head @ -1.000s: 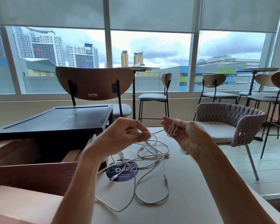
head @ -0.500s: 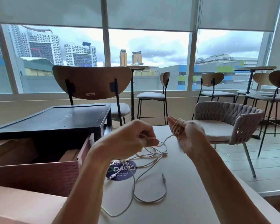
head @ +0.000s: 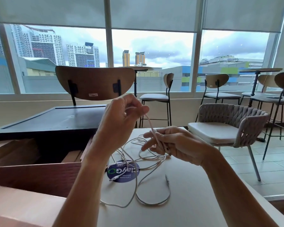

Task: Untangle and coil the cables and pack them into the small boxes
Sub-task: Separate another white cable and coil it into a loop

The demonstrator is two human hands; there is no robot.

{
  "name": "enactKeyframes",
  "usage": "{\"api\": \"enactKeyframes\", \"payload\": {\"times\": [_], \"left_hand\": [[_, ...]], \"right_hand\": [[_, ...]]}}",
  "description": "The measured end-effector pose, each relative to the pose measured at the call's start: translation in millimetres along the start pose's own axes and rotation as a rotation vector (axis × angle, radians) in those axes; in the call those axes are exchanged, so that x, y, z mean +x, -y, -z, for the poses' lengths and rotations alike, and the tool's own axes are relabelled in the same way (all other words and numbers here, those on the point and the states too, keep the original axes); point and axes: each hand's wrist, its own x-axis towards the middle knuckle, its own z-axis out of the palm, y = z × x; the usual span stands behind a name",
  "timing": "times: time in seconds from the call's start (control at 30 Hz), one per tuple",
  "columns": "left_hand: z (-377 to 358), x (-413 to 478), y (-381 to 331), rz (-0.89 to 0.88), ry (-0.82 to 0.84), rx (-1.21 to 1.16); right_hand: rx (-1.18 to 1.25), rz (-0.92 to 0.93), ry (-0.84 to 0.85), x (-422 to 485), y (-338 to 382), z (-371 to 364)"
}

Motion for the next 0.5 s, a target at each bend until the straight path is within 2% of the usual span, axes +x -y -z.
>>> {"api": "enactKeyframes", "payload": {"times": [0.23,0.4,0.5], "left_hand": [[-8,-1,14,0.082,-0.097,-0.096],[-17,-3,23,0.168,-0.107,-0.181],[-23,-5,29,0.225,-0.092,-0.202]], "right_hand": [[0.118,0.125,0.212,-5,2,7],[0.137,0.244,0.258,-8,3,10],[0.240,0.288,0.253,-6,2,10]]}}
